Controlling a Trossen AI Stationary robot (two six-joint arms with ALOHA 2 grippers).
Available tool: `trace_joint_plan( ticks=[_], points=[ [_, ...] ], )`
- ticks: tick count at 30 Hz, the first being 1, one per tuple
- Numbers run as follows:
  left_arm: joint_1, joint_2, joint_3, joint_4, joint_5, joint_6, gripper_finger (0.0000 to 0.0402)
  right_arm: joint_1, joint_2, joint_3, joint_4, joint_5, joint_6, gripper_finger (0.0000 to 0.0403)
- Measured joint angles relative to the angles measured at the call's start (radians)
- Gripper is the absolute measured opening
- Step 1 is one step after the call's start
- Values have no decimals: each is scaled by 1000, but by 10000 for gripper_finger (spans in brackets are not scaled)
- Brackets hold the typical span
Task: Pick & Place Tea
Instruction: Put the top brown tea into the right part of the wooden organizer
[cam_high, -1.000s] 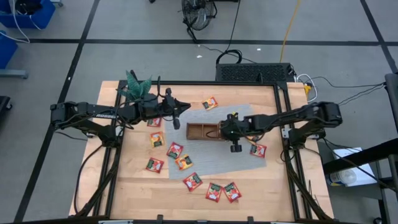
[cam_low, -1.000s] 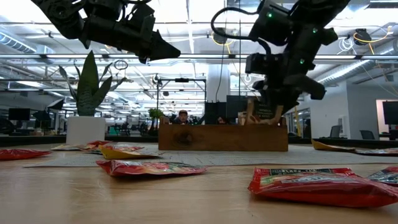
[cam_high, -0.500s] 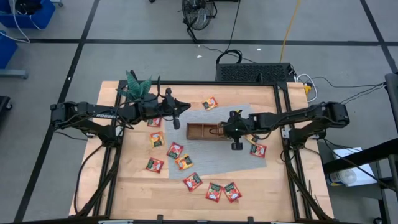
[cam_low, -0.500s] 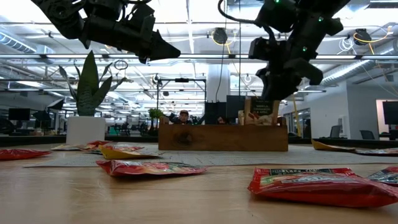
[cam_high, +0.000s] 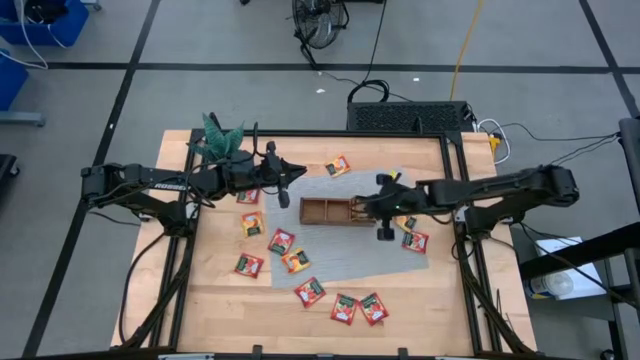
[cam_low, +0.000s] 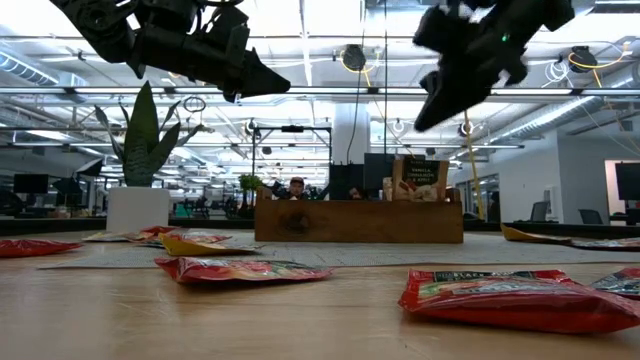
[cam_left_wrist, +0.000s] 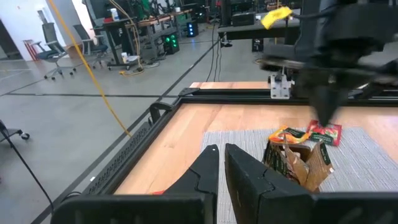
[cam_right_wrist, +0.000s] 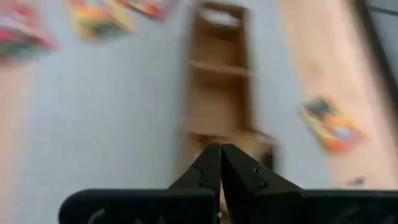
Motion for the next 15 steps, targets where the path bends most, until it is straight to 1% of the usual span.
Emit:
trace_joint_plan(
  ticks=[2, 3, 5, 9, 11, 13, 15],
  points=[
    [0, 0, 0, 0, 0, 0, 35, 12, -2, 0, 5, -126, 24, 0],
    [0, 0, 0, 0, 0, 0, 35, 19, 7, -1, 13, -164, 35, 0],
    [0, 0, 0, 0, 0, 0, 35, 37, 44, -12, 51, -194, 51, 0],
    [0, 0, 0, 0, 0, 0, 35, 53, 137, -42, 95, -192, 54, 0],
    [0, 0, 0, 0, 0, 0, 35, 48, 170, -49, 119, -172, 53, 0],
    [0, 0, 0, 0, 0, 0, 35, 39, 193, -50, 149, -121, 44, 0],
    [0, 0, 0, 0, 0, 0, 35, 36, 194, -50, 147, -31, 28, 0]
  ],
)
